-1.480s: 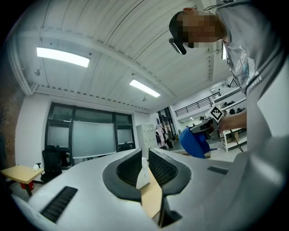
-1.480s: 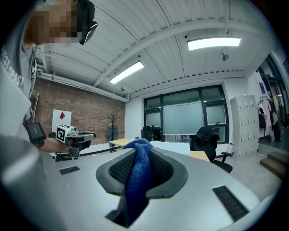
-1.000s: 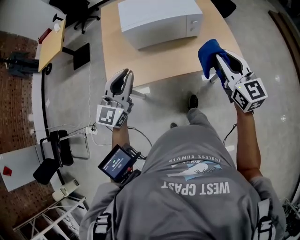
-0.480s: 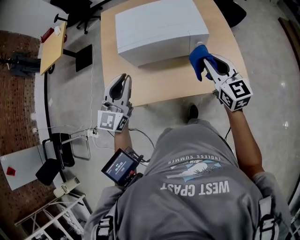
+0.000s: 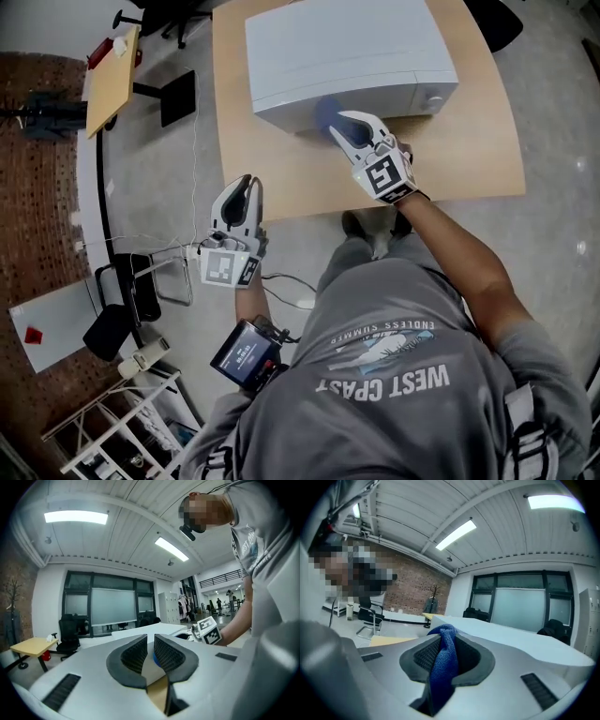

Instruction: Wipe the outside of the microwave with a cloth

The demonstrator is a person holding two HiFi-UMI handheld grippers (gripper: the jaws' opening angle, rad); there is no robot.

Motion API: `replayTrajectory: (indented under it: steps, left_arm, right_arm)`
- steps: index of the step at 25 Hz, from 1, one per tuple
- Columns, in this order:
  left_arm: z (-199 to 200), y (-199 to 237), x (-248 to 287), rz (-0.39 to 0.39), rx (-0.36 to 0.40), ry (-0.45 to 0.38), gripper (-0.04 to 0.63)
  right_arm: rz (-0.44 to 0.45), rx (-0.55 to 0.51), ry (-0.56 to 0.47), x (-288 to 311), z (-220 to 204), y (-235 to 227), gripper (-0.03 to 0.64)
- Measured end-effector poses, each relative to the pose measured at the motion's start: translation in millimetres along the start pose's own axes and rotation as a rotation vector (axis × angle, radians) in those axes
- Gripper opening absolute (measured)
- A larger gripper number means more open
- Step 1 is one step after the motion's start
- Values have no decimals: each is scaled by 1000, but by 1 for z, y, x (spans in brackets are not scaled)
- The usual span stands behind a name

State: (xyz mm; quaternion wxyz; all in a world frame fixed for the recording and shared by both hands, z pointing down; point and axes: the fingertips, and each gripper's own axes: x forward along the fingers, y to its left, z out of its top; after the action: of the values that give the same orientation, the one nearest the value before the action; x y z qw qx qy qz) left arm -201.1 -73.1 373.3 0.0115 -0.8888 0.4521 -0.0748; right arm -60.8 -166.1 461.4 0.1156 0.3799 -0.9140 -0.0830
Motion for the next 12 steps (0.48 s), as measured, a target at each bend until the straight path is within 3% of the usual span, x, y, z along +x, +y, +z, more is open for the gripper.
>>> replayTrajectory:
  steps: [7,12]
  left_arm:
    - [-27,43,-17,9,9,82,63]
    - [-42,56,-22,-2,4,116,63]
  right_arm:
    - [117,-79,-14,91,-28,76,77]
    - [77,-133,-4,107,-35,73,77]
